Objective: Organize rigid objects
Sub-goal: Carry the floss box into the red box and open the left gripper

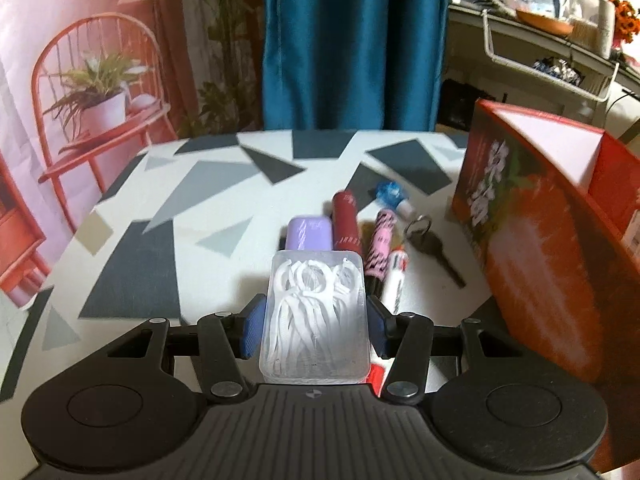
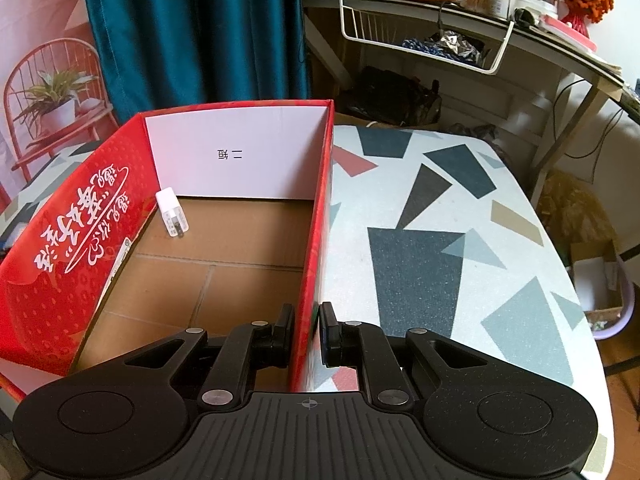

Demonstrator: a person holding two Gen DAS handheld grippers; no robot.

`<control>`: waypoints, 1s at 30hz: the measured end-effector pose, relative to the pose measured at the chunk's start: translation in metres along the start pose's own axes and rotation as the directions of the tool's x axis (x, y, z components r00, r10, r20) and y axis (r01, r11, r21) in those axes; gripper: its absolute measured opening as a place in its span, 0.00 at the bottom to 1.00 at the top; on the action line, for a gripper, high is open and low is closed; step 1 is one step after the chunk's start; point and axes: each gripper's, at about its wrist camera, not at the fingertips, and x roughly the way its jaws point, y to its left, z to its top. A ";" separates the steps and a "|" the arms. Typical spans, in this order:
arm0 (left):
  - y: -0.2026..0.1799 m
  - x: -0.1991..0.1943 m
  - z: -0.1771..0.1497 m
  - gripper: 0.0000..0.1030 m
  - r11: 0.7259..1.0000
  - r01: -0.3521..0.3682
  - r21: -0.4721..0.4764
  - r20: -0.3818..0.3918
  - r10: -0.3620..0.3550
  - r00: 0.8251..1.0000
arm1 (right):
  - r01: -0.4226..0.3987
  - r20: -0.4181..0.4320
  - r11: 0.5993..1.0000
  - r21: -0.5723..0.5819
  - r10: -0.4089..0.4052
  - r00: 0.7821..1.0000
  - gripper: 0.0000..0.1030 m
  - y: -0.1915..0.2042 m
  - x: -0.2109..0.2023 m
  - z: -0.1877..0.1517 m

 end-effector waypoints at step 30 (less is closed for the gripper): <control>-0.151 0.018 0.117 0.53 0.898 0.279 0.341 0.125 -0.338 0.933 | -0.009 -0.018 1.000 -0.017 0.008 1.000 0.12 0.000 0.003 0.004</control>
